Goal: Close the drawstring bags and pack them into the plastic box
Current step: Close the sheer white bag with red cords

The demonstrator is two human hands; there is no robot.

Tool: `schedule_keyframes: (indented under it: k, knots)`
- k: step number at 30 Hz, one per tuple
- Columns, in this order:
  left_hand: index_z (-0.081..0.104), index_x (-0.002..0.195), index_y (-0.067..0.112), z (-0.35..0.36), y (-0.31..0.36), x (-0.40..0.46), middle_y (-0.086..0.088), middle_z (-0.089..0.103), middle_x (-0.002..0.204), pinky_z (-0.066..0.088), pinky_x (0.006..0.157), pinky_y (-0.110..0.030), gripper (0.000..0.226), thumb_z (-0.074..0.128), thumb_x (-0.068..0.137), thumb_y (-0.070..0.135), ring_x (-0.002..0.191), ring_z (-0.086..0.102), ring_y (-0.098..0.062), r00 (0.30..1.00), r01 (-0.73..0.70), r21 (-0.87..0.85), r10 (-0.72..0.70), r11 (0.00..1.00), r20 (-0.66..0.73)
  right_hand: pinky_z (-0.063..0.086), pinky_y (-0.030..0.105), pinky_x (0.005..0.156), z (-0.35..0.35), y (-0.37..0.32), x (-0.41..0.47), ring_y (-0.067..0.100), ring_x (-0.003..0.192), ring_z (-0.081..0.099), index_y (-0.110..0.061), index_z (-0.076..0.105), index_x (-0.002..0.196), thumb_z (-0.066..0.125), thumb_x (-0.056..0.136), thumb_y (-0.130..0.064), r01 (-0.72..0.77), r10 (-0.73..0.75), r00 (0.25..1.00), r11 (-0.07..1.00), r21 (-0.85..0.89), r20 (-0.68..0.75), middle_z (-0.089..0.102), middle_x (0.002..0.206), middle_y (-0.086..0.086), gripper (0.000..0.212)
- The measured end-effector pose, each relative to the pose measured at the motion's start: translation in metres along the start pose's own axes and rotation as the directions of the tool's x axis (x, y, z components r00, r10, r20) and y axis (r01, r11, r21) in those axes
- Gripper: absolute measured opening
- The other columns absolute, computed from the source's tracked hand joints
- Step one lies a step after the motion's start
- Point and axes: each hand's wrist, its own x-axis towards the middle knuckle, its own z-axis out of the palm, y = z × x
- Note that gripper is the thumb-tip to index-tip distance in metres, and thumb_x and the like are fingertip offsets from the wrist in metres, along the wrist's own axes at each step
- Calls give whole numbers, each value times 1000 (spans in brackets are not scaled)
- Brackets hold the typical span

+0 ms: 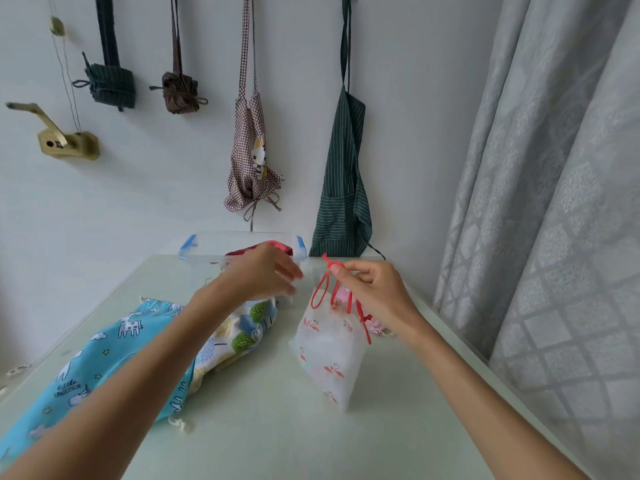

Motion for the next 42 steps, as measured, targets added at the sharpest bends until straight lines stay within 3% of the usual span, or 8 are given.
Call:
schedule_keyframes:
  k: [4, 8, 10, 16, 22, 29, 35, 42]
  knots:
    - [71, 108, 17, 22, 13, 3, -1, 73, 104, 56, 86, -30, 28, 71, 81, 25, 89, 69, -12, 987, -76, -183, 100, 980, 124, 50, 52, 84, 3, -5, 2, 42, 95, 61, -45, 72, 84, 59, 87, -46, 58, -58, 998, 998, 15, 14, 70, 93, 19, 13]
    - [75, 101, 15, 42, 20, 15, 1, 74, 90, 54, 82, -32, 23, 68, 84, 30, 72, 66, -12, 988, -155, -165, 151, 974, -34, 54, 30, 68, -2, -10, 6, 11, 69, 67, -26, 75, 97, 56, 92, -36, 64, -65, 997, 998, 30, 49, 73, 72, -9, 22]
    - [76, 99, 11, 45, 20, 24, -6, 75, 92, 57, 78, -37, 23, 66, 86, 27, 67, 67, -16, 987, -146, -249, 122, 957, -107, 40, 13, 58, -4, -7, 16, -1, 52, 55, -17, 74, 102, 55, 93, -33, 44, -45, 998, 999, 23, 51, 63, 57, -17, 26]
    - [71, 107, 6, 24, 9, 63, -10, 73, 100, 55, 61, -14, 29, 68, 84, 24, 77, 67, -10, 985, -32, -502, -57, 864, -161, 37, 24, 59, -1, -3, 75, 3, 47, 42, -19, 74, 99, 56, 92, -33, -47, 47, 999, 999, -23, 5, 50, 47, -10, 23]
    - [71, 108, 9, -6, 8, 109, -10, 72, 105, 53, 90, -43, 25, 67, 86, 19, 98, 67, -25, 978, -75, -273, 17, 959, -207, 35, 12, 57, 7, -25, 123, -5, 44, 45, -22, 70, 111, 54, 93, -35, -26, 24, 997, 1000, 18, 76, 49, 42, -19, 27]
    - [73, 101, 4, 16, -15, 107, -13, 73, 98, 55, 87, -35, 24, 63, 89, 22, 88, 69, -19, 963, -196, -306, 124, 931, -241, 30, 15, 51, 15, 5, 116, 2, 42, 36, -24, 73, 104, 56, 92, -35, 6, -8, 1000, 996, 85, 13, 41, 38, -15, 24]
    - [71, 102, 2, 65, -37, 85, -9, 74, 96, 55, 85, -24, 22, 62, 90, 18, 87, 70, -12, 966, -221, -513, 113, 830, -234, 32, 11, 48, 34, 41, 87, 3, 46, 39, -19, 74, 100, 57, 92, -29, -97, 96, 995, 975, 202, 13, 49, 56, -4, 21]
    - [63, 103, -1, 69, -48, 75, -3, 74, 101, 50, 93, -26, 24, 43, 98, 12, 101, 68, -14, 997, -56, -911, -21, 408, -71, 54, 35, 76, 39, 72, 64, 21, 71, 57, -18, 71, 90, 67, 78, -47, -186, 185, 982, 922, 338, 38, 69, 76, 20, 31]
